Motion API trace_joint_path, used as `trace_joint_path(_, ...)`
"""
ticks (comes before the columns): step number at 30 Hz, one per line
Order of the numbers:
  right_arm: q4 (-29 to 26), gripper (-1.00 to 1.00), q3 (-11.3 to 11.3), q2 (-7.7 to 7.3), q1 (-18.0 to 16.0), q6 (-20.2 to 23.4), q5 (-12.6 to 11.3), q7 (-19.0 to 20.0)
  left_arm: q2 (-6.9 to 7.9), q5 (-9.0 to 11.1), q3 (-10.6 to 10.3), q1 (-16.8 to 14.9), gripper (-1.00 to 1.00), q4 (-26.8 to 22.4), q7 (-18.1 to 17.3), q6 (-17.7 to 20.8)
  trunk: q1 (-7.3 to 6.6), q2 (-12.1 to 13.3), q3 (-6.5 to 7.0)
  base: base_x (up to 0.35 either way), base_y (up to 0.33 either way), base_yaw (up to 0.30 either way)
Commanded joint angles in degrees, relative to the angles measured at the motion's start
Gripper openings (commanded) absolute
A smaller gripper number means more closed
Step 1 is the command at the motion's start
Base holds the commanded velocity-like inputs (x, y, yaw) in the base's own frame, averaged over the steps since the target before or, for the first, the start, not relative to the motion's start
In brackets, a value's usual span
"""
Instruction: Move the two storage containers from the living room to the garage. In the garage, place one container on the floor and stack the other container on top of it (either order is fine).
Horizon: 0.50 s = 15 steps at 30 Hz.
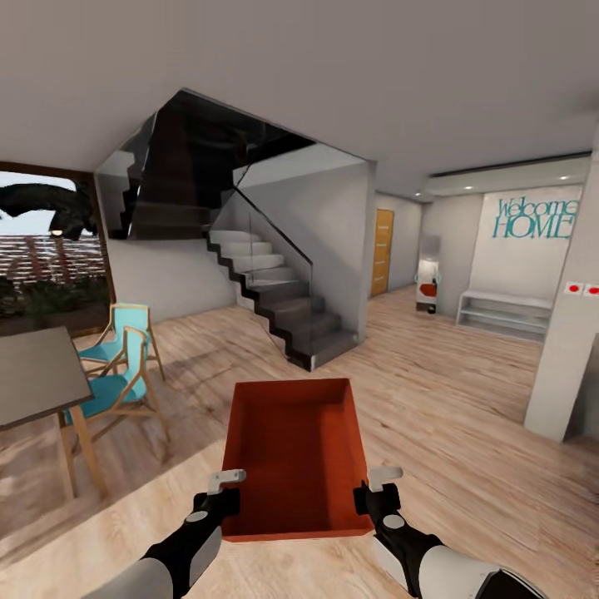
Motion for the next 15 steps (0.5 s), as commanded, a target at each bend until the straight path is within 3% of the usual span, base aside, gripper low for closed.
trace_joint_path(1,0.0,-1.00,-4.3,0.08,-0.1,0.2,-0.3,0.0,0.04,-0.3,-1.3,0.0,-1.00,-0.1,2.0,-1.2,0.04,-0.1,-0.08,0.315,0.000,-0.287)
trace_joint_path(15,-0.1,-1.00,-4.3,0.08,-0.1,0.2,-0.3,0.0,0.04,-0.3,-1.3,0.0,-1.00,-0.1,2.0,-1.2,0.04,-0.1,-0.08,0.315,0.000,-0.287)
